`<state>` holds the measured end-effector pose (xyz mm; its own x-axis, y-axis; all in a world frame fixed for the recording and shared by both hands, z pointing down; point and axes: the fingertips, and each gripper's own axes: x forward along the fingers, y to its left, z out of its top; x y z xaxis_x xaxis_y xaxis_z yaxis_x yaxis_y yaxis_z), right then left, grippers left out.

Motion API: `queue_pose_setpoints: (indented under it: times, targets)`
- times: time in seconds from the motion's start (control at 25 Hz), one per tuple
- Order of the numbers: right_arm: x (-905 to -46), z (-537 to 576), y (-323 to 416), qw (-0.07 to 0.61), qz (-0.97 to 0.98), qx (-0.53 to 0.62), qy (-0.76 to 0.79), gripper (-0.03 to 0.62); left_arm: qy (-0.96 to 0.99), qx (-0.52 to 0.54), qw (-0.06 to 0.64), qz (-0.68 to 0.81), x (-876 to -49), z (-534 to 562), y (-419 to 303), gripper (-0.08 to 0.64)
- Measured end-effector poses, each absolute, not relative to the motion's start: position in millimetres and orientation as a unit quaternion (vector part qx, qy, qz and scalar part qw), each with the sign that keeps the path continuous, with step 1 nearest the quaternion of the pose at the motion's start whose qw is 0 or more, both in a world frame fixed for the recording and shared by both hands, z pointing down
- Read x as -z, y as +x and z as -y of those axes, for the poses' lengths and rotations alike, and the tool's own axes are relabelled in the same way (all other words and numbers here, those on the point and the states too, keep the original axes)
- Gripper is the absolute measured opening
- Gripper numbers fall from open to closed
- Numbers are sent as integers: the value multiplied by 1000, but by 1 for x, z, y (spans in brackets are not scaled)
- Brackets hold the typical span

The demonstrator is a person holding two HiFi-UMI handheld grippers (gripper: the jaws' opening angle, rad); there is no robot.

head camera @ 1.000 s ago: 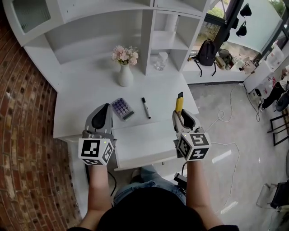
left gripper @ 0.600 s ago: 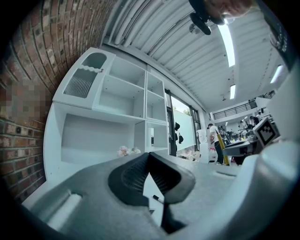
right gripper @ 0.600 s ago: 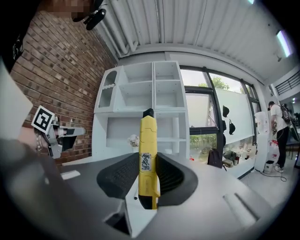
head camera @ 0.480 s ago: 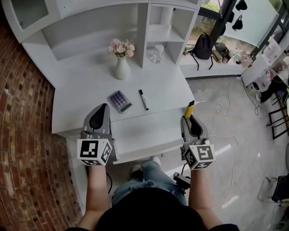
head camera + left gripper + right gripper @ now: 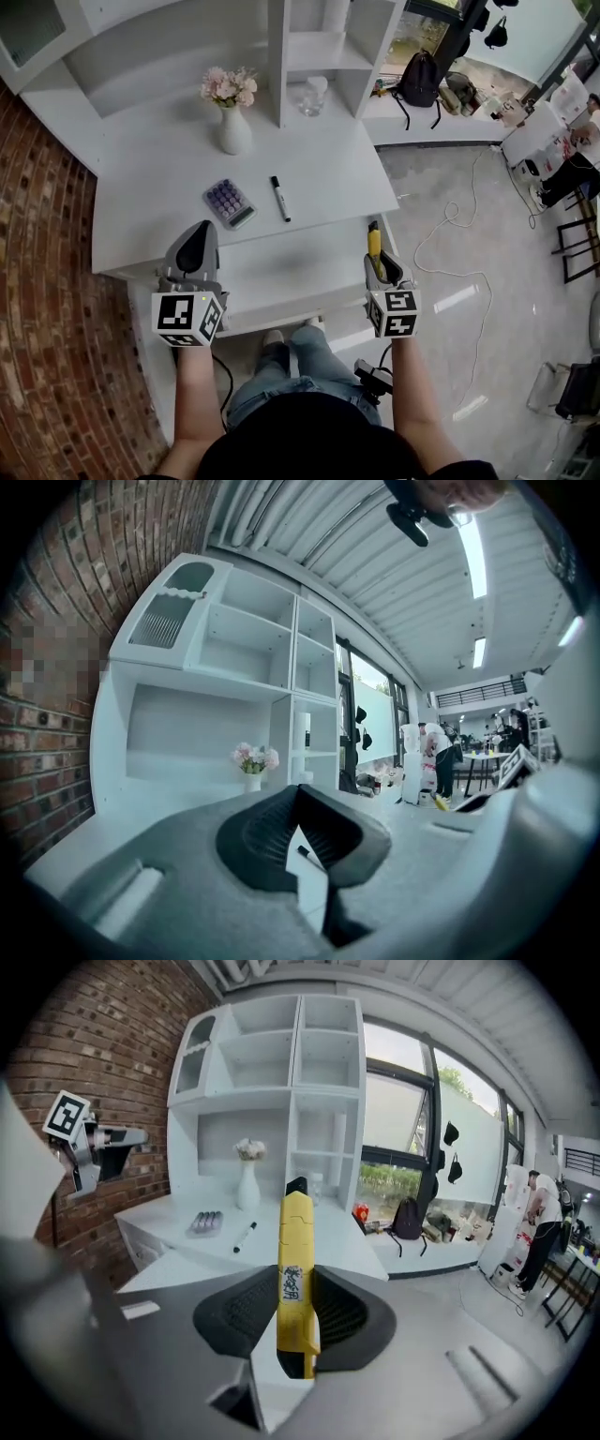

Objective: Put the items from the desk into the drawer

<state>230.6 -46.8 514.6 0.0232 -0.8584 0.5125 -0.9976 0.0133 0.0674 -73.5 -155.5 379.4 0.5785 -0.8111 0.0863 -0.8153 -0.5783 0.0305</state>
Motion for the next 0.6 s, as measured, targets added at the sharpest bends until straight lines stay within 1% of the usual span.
queue_pose_setpoints:
  times: [0.36,0.6]
  targets:
    - [-605,63,265,292,667,-275,628,123,871,-63,51,484,-402,156,-55,-2]
    - [-649,72,274,326,638,-354,601,123,859,-74,51,503,-405,159,-54,-2]
